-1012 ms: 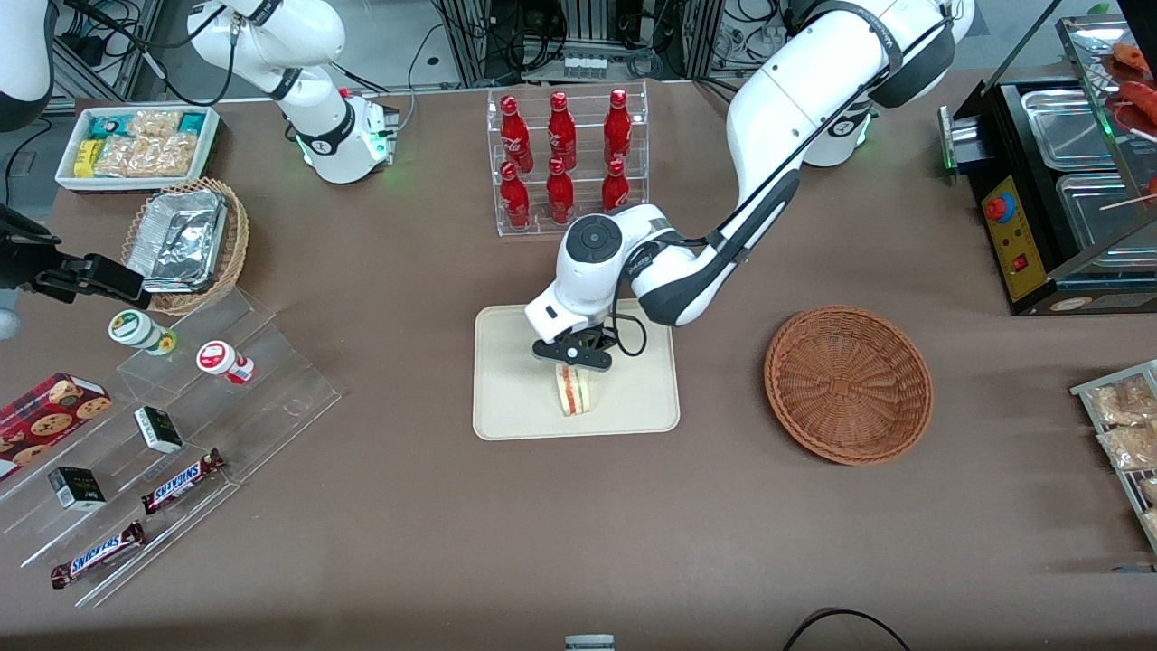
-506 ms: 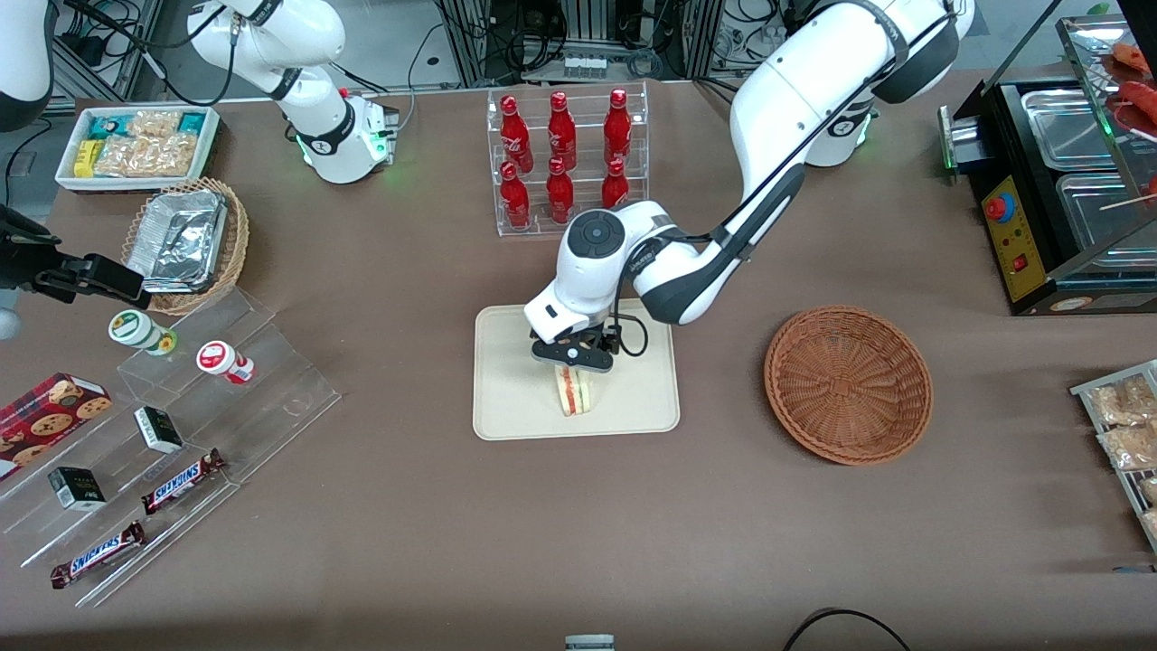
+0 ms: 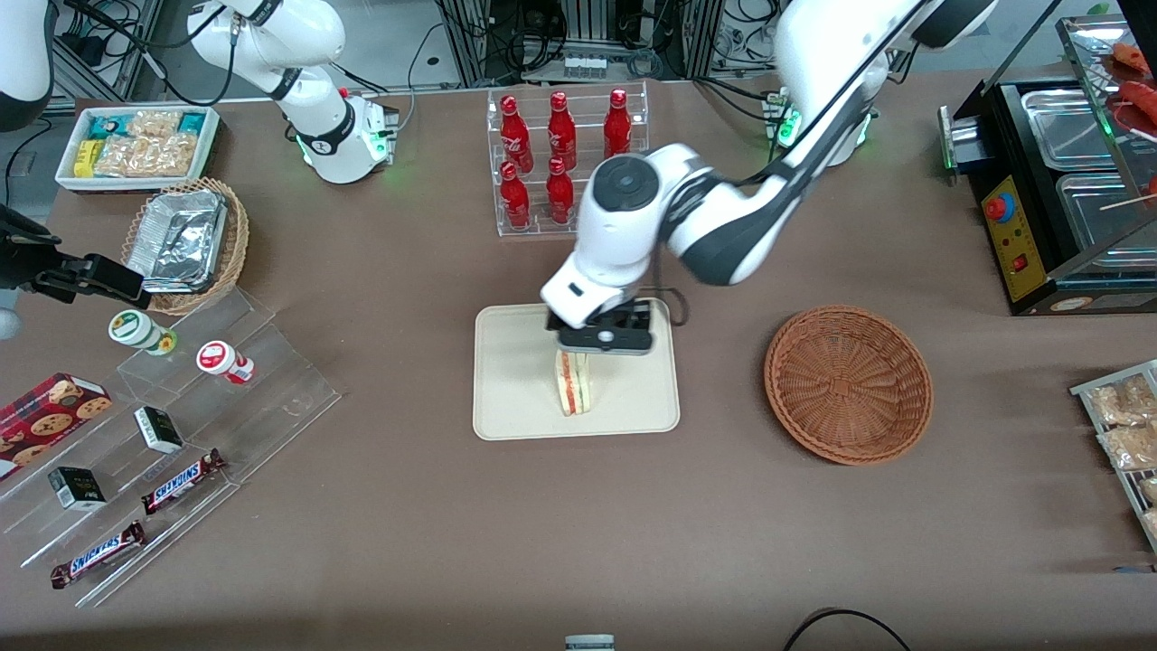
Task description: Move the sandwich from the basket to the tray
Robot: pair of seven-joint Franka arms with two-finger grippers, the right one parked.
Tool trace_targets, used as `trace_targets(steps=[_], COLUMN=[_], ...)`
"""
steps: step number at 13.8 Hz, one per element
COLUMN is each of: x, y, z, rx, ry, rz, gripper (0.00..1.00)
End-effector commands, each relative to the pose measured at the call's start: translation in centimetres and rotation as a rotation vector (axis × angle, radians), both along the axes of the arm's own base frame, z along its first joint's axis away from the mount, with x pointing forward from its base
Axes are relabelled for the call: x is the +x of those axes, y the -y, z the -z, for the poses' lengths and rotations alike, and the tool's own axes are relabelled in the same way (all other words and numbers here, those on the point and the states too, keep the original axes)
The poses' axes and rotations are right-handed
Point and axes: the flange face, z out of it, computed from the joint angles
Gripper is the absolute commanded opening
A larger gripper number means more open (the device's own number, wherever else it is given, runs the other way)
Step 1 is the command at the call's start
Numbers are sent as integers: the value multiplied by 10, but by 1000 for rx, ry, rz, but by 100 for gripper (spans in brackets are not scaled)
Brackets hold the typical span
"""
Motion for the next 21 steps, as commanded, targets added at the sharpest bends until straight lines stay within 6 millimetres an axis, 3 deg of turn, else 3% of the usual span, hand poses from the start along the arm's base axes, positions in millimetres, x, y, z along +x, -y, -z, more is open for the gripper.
trace_targets(steps=[1,4,8,14,16,18,21], x=[13,33,57,65,62,66,59], y=[-44,-95,-157,-231,-247,-287,-327], z=[-35,-60,-79,-112,-122,-135,-154], rx=[26,57,77,95,84,64,44], ry=[-6,-16,-26,-87,-121,-137,-167], rz=[-85,-163,-269,-199,-141,-132,-65], gripper=[100,100,100,100,100,100,100])
